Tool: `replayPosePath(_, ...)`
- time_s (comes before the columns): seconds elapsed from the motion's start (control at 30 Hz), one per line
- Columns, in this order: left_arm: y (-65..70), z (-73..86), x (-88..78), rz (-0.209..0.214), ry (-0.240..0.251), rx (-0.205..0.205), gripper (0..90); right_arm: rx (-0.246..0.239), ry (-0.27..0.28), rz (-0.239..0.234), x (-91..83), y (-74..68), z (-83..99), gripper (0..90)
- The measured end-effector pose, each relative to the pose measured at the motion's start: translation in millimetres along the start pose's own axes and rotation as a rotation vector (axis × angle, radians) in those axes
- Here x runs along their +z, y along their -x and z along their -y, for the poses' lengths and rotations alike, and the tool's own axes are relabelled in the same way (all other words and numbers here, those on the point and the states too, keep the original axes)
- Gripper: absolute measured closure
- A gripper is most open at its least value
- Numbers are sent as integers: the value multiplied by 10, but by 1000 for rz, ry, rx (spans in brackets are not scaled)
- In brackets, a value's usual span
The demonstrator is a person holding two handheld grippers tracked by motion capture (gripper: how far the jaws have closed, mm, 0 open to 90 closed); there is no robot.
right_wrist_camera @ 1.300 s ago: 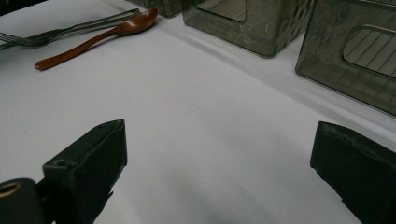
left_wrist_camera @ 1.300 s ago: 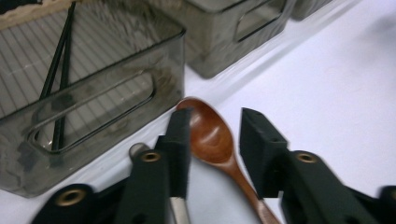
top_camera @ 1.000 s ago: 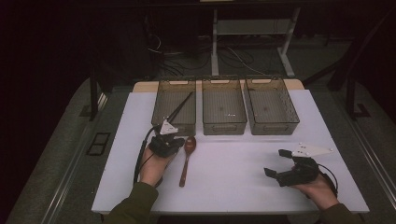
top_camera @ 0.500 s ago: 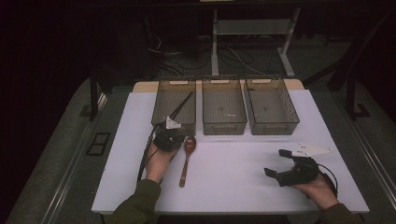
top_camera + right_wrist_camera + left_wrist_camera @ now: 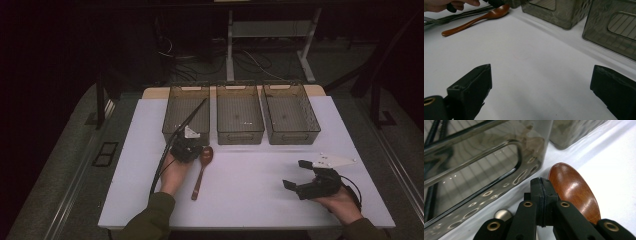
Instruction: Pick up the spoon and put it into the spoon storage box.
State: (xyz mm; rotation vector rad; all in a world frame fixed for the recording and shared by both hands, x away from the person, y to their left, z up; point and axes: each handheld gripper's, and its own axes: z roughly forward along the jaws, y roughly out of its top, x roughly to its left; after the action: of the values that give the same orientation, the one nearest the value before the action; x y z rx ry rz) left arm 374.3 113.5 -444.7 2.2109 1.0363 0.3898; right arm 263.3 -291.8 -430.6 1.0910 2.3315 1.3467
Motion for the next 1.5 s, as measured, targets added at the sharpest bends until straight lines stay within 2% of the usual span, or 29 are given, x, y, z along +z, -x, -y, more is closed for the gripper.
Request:
replayPosePath(0.63, 242, -117, 111, 74, -1, 55, 890, -1, 0, 1, -1, -1, 0, 40)
replayPosePath(0.73, 294, -137, 128, 91, -4, 69, 890, -1, 0, 1, -1, -1, 0, 40)
replayPosePath(0.77, 307, -148, 133, 96, -8, 86, 890, -2, 0, 1, 0, -2, 0, 41)
replayPosePath(0.93, 370, -166, 154, 110, -8, 101, 890, 2, 0, -2, -2, 2, 0, 40)
replayPosePath(1.1, 372, -165, 162, 132, -4, 89, 890, 4, 0, -4, -1, 3, 0, 40)
replayPosePath(1.2, 355, -161, 178, 168, 7, 64, 890, 5, 4, -4, 3, 12, 2, 40)
replayPosePath(1.3, 353, -164, 177, 166, 12, 67, 889, 3, 4, -4, 4, 13, 2, 40)
replayPosePath(1.4, 297, -156, 129, 157, 25, 48, 889, 6, 1, -2, 2, 20, 3, 40)
replayPosePath(1.5, 235, -153, 39, 152, 64, 18, 869, 2, 3, -2, 1, 14, 5, 40)
